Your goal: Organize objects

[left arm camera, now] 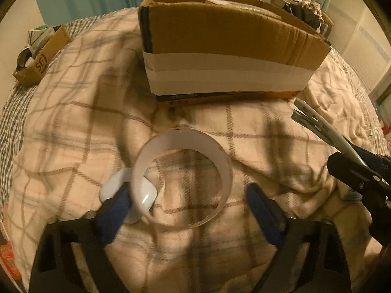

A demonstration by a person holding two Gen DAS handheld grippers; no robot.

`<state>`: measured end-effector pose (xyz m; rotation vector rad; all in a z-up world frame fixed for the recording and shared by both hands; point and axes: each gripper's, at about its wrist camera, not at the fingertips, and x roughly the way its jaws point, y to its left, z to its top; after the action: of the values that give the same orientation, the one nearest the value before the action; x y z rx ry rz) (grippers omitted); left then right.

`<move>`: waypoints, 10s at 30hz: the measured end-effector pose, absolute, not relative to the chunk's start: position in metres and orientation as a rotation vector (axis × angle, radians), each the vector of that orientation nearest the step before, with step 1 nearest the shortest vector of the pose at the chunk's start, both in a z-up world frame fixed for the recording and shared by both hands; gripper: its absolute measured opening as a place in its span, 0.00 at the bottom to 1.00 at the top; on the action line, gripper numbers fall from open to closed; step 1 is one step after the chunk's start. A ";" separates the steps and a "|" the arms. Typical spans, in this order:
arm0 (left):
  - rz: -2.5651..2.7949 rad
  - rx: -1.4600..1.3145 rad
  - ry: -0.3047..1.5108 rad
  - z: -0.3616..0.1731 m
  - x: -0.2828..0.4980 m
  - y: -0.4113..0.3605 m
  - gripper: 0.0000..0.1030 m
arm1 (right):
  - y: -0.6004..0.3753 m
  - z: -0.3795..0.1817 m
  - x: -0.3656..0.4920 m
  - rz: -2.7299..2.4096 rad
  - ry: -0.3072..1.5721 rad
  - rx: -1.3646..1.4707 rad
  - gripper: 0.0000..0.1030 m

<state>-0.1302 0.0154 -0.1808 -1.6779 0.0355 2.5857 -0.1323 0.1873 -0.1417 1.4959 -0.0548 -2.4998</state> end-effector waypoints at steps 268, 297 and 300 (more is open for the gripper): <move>2.629 -1.174 0.080 -0.073 -0.313 0.043 0.65 | 0.221 -0.054 -0.305 -2.618 -0.168 1.203 0.67; 2.927 -0.592 0.066 0.146 -0.063 0.013 1.00 | 0.228 0.171 -0.054 -2.986 0.130 0.599 1.00; 2.942 -0.564 0.032 0.135 -0.045 0.012 1.00 | 0.228 0.158 -0.039 -3.032 0.202 0.558 0.99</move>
<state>-0.0452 0.0120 0.1355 -0.5640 0.0322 2.9425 -0.0386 0.2281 0.1583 0.5583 0.2022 -3.0323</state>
